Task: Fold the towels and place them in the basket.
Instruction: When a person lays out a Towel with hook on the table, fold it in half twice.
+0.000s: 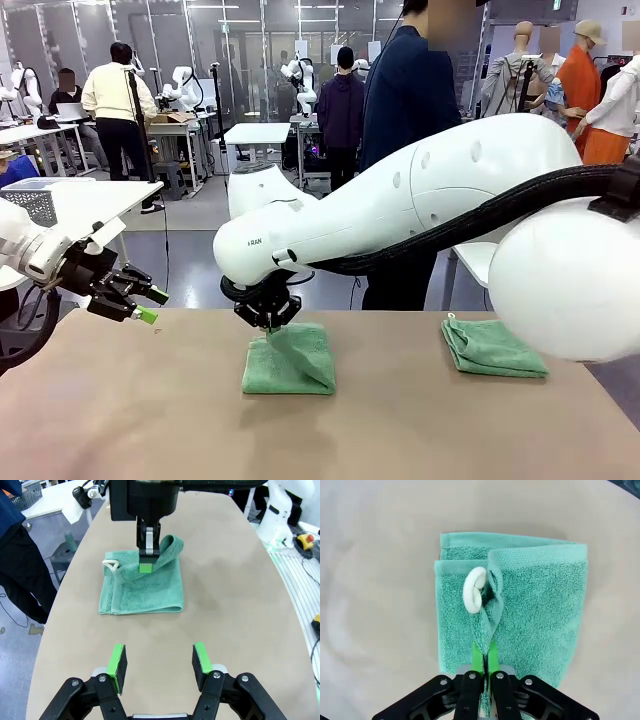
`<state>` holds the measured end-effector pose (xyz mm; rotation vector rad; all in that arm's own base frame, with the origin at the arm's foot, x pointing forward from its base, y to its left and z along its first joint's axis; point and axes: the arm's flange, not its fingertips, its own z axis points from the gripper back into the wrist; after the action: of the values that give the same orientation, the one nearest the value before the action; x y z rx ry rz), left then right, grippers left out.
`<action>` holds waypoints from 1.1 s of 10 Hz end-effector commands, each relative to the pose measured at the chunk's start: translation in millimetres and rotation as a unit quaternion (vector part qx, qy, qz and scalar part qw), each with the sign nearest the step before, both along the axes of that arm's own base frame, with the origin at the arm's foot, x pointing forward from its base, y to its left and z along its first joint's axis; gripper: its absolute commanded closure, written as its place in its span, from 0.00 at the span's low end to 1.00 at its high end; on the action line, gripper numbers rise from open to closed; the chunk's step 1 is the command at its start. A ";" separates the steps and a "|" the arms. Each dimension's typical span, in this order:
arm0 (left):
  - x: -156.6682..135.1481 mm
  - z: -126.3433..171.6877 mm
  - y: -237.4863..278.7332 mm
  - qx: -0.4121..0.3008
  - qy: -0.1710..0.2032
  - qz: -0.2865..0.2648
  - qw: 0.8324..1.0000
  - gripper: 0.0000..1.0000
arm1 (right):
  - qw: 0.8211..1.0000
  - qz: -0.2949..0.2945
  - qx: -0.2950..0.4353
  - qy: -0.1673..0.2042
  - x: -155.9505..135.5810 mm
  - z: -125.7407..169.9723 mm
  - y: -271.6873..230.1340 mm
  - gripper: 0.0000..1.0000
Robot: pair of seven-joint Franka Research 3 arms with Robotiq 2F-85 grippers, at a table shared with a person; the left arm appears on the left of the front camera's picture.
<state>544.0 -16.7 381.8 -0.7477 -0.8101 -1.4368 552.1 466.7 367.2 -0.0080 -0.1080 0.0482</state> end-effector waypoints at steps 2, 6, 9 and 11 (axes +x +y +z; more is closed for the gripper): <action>-0.5 2.0 0.3 0.000 -0.002 0.000 1.000 0.32 | 1.000 -0.024 0.004 -0.016 -2.9 -14.0 9.0 1.00; -0.5 2.0 0.3 0.000 -0.002 0.000 1.000 0.32 | 0.999 -0.033 0.003 -0.037 -6.3 -16.2 11.4 0.56; -0.5 2.0 0.3 0.000 -0.002 0.000 1.000 0.32 | 0.998 -0.029 0.014 -0.058 -12.1 -8.7 8.1 0.30; -0.5 2.0 0.3 0.000 -0.002 0.000 1.000 0.32 | 0.998 -0.048 0.034 0.001 -14.1 10.3 -7.3 0.13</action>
<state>544.0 -16.7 381.8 -0.7477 -0.8102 -1.4367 549.0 475.7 368.7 0.0409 -0.1667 -0.0011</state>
